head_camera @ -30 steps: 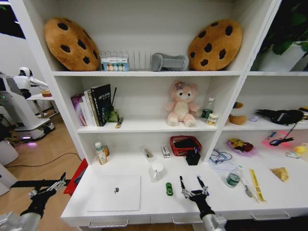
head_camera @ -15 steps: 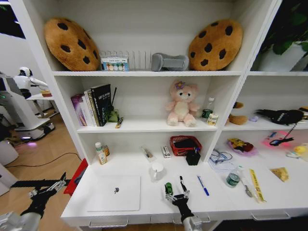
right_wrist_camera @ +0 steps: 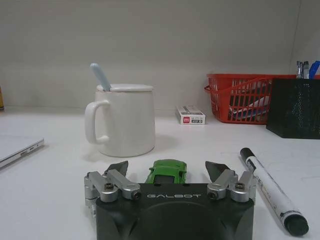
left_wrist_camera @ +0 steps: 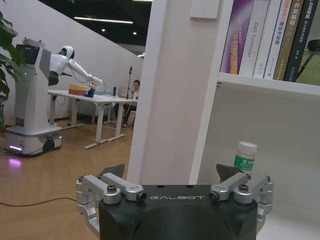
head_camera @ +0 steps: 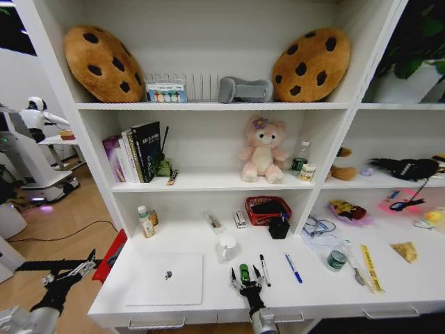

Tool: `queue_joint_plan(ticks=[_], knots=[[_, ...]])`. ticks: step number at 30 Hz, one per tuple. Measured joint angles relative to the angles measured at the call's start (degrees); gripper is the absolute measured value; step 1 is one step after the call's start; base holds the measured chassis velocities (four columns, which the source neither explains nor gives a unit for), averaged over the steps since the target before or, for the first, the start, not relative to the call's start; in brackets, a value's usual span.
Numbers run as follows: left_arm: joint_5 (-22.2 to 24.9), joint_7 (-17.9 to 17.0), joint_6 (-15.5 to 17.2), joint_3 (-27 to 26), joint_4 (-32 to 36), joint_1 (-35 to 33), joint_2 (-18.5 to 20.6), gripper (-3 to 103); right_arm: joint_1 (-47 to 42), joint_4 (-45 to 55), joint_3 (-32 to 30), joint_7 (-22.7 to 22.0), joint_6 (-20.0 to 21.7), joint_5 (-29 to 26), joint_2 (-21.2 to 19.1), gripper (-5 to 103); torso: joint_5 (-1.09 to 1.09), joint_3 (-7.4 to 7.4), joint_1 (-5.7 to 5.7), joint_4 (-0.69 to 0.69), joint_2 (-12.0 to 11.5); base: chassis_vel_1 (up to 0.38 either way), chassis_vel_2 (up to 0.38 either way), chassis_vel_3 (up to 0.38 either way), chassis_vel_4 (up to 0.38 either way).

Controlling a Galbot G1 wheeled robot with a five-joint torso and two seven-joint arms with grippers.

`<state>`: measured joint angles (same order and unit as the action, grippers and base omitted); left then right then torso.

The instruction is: Organize the objects on the table.

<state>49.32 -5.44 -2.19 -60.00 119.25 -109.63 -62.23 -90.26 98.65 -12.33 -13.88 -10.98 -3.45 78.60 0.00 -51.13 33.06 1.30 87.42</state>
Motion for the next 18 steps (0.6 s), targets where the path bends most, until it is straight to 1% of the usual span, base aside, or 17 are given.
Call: queue_joint_plan(ticks=[1,2,5,6,8,9,11,12,13,14,18], knots=[[0.00,0.00,0.00,0.00,0.00,0.00,0.00,100,-0.07,-0.27,0.00,-0.09,0.17,-0.01,0.09,84,0.00,0.00,0.00,0.00,0.00,0.000,0.000,0.000,0.000],[0.00,0.00,0.00,0.00,0.00,0.00,0.00,100,-0.07,-0.27,0.00,-0.09,0.17,-0.01,0.09,84,0.00,0.00,0.00,0.00,0.00,0.000,0.000,0.000,0.000],[-0.01,0.00,0.01,0.00,0.00,0.00,0.00,100,-0.03,-0.75,0.29,-0.36,0.37,0.00,0.36,67,0.00,0.01,0.00,0.00,0.00,0.000,0.000,0.000,0.000],[-0.01,0.00,0.01,0.00,0.00,0.00,0.00,100,-0.03,-0.75,0.29,-0.36,0.37,0.00,0.36,67,0.00,0.01,0.00,0.00,0.00,0.000,0.000,0.000,0.000],[-0.01,0.00,0.01,0.00,0.00,0.00,0.00,100,0.06,-0.78,0.33,-0.56,0.52,-0.09,0.43,56,0.00,0.01,0.00,0.00,0.00,0.000,0.000,0.000,0.000],[-0.01,0.00,0.01,0.00,0.00,0.00,0.00,100,0.06,-0.78,0.33,-0.56,0.52,-0.09,0.43,56,0.00,0.01,0.00,0.00,0.00,0.000,0.000,0.000,0.000],[-0.01,0.00,0.02,0.00,0.00,0.00,0.00,100,0.15,-0.74,0.28,-0.74,0.66,-0.26,0.30,45,0.00,0.00,-0.01,0.00,0.00,0.000,0.000,0.000,0.000],[-0.01,0.00,0.02,0.00,0.00,0.00,0.00,100,0.15,-0.74,0.28,-0.74,0.66,-0.26,0.30,45,0.00,0.00,-0.01,0.00,0.00,0.000,0.000,0.000,0.000],[-0.01,0.00,0.02,0.00,0.00,0.00,0.00,100,0.16,-0.64,0.19,-0.83,0.73,-0.37,0.12,40,0.00,0.01,0.00,0.00,0.00,0.000,0.000,0.000,0.000],[-0.01,0.00,0.02,0.00,0.00,0.00,0.00,100,0.15,-0.52,0.07,-0.87,0.81,-0.48,-0.02,37,0.01,0.01,0.00,-0.01,0.00,0.000,0.000,0.000,0.000],[-0.01,0.00,0.02,0.00,0.00,0.00,0.00,100,-0.04,0.07,-0.31,-1.04,1.14,-1.10,-0.34,37,0.01,0.00,0.00,-0.01,0.00,0.000,0.000,0.000,0.000]])
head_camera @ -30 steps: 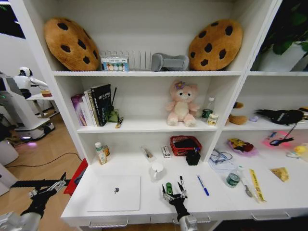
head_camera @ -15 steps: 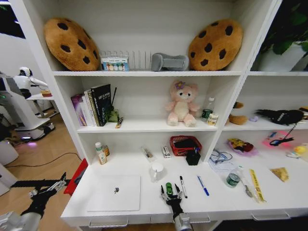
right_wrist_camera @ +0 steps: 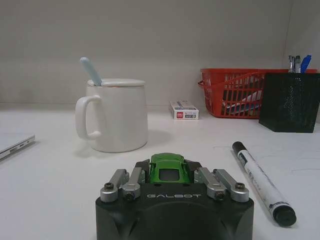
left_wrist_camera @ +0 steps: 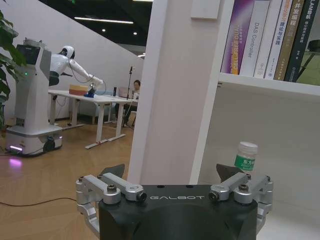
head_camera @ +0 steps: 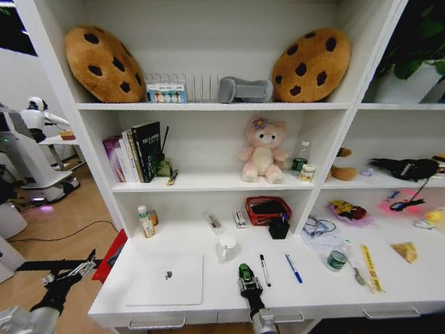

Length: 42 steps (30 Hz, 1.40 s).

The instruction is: Organize the objects on the table.

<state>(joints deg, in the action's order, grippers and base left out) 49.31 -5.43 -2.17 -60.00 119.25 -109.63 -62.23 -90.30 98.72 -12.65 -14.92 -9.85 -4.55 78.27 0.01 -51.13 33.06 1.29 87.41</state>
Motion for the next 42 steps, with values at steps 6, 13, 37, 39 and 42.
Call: queue_joint_plan(ticks=[6,13,37,39,42], knots=[[0.00,0.00,0.00,0.00,0.00,0.00,0.00,100,-1.41,2.57,-0.84,-0.32,0.20,-0.33,-0.72,37,0.00,-0.01,0.00,0.02,-0.01,0.000,0.000,0.000,0.000],[-0.01,0.00,0.00,0.00,0.00,0.00,0.00,100,-7.37,13.75,-3.66,-1.06,1.66,-2.73,-4.09,37,0.00,0.00,0.00,0.02,0.00,0.000,0.000,0.000,0.000],[-0.01,-0.02,0.01,0.01,0.00,-0.01,0.01,100,36.49,28.24,-0.15,-4.40,17.53,-53.78,-42.25,37,0.00,-0.01,0.00,0.01,0.00,0.000,0.000,0.000,0.000],[-0.01,-0.02,0.01,0.01,0.00,-0.01,0.01,100,43.93,25.52,5.62,-4.82,18.01,-54.95,-41.15,37,0.00,-0.01,0.00,0.01,0.00,0.000,0.000,0.000,0.000],[-0.01,-0.02,0.01,0.01,0.00,-0.01,0.01,100,53.03,21.00,13.41,-5.45,18.57,-55.82,-38.18,37,-0.01,-0.01,0.00,0.00,0.00,0.000,0.000,0.000,0.000]])
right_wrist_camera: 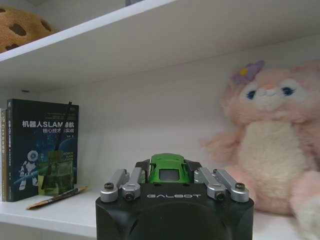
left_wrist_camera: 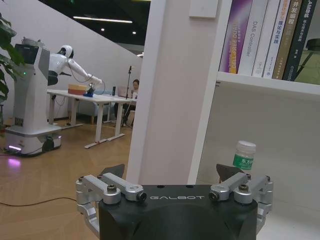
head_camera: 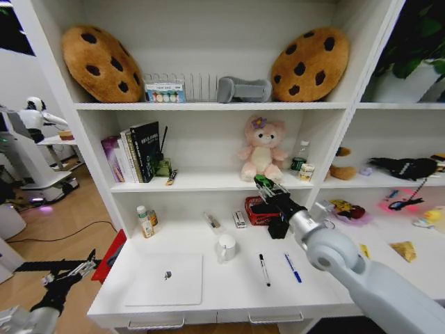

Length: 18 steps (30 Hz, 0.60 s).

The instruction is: Organize the objects on the table.

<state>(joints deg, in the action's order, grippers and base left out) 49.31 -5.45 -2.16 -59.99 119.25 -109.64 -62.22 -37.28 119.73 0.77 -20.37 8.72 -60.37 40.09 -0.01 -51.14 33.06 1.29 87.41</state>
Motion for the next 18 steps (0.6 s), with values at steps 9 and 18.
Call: queue_joint_plan(ticks=[9,18], knots=[[0.00,0.06,-0.01,0.01,0.01,0.00,0.00,100,15.68,-14.04,15.27,-2.35,1.59,-1.77,10.08,37,0.00,0.00,0.01,-0.01,0.00,0.000,0.000,0.000,0.000],[0.00,0.01,-0.02,0.00,0.00,0.00,0.00,100,26.81,-25.28,22.54,-5.25,2.96,-3.76,17.52,37,-0.01,0.00,0.01,-0.01,0.00,0.000,0.000,0.000,0.000]])
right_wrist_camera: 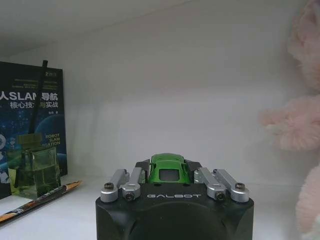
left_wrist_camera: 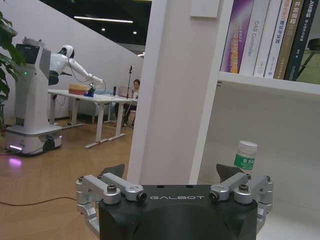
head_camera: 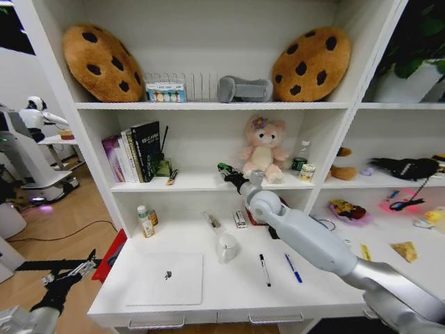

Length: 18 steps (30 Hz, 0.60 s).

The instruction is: Organize the objects on the table.

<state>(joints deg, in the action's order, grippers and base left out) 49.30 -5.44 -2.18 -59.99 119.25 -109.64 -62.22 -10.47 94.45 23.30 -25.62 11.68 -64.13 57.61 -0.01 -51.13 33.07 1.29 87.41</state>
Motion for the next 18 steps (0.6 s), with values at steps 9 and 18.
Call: queue_joint_plan(ticks=[9,18], knots=[[0.00,0.00,0.00,0.01,0.00,0.00,0.00,100,1.33,-4.69,3.33,-1.30,1.11,-0.69,3.73,37,0.01,0.00,-0.01,0.01,0.00,0.000,0.000,0.000,0.000],[0.00,0.00,0.00,0.01,0.00,0.00,0.00,100,0.91,-5.77,4.99,-1.64,0.95,1.85,4.48,37,0.01,0.01,-0.02,0.01,0.01,0.000,0.000,0.000,0.000]])
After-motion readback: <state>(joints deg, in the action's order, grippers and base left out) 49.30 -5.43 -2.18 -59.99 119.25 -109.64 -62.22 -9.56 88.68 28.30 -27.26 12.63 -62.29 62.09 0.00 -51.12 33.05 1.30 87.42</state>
